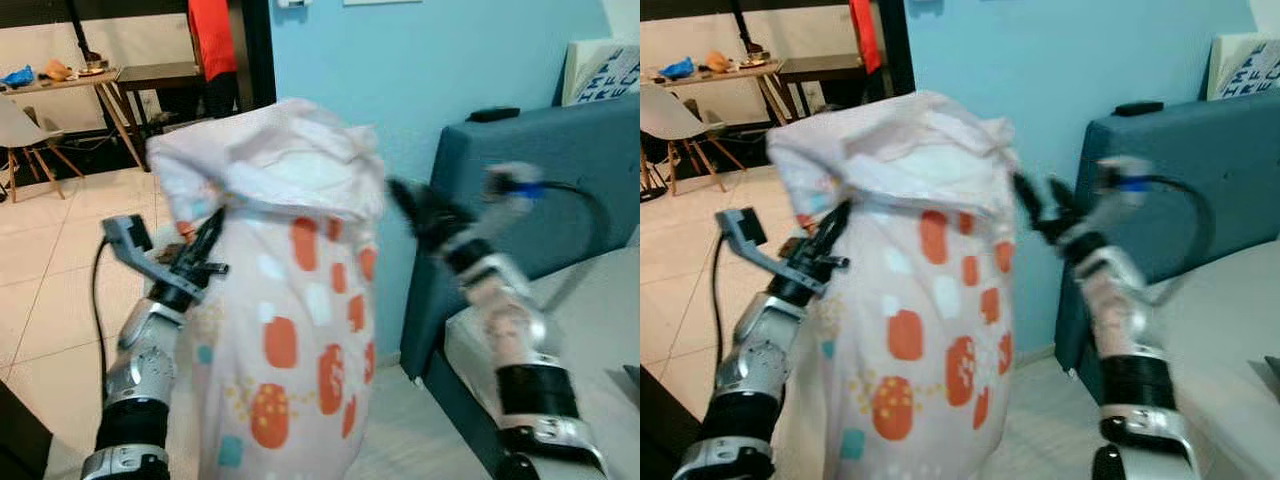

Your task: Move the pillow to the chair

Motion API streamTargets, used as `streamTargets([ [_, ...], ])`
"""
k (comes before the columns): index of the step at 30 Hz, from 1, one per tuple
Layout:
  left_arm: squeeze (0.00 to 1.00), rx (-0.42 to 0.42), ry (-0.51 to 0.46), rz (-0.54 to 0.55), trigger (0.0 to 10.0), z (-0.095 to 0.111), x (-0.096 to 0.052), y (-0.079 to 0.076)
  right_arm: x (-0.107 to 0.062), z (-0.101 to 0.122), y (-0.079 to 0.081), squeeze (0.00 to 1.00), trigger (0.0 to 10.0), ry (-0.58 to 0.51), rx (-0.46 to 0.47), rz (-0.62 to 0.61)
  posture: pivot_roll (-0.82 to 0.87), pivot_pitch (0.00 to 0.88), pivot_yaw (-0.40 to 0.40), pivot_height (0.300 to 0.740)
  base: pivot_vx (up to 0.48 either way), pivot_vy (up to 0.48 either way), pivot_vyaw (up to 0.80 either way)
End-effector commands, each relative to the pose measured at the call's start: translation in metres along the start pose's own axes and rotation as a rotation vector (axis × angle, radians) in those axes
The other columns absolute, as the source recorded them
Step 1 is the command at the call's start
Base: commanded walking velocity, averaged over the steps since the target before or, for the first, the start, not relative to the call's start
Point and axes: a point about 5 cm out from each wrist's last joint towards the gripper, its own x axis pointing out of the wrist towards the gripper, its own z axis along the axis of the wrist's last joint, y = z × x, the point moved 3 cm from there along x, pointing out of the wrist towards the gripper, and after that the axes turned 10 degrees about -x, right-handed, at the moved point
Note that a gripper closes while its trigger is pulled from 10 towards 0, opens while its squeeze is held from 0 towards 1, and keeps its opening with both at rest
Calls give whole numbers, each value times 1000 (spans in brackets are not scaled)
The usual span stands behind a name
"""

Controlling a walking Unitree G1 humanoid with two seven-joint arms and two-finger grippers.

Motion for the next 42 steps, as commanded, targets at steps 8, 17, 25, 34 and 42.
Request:
streamTargets([
  [8, 0, 81, -45, 92, 0, 4, -4, 13, -14, -46, 2, 0, 10000, 191, -143, -27, -149, 44, 45, 740, 0, 0, 0],
  [17, 0, 135, -163, 351, 0, 25, -18, 48, -40, -132, 42, 0, 10000, 500, -104, 49, -140, 57, 46, 725, 0, 0, 0],
  [25, 0, 189, -215, 385, 0, 39, -24, 54, -43, -143, 53, 0, 10000, 530, -102, 88, -132, 60, 33, 705, 0, 0, 0],
  [34, 0, 207, -237, 662, 0, 32, -58, 87, -43, -151, 59, 0, 10000, 567, -154, 116, -129, 65, 21, 680, 0, 0, 0],
  [42, 0, 226, -245, 817, 0, 28, -76, 98, -55, -167, 59, 0, 10000, 657, -180, 121, -123, 68, 20, 665, 0, 0, 0],
])
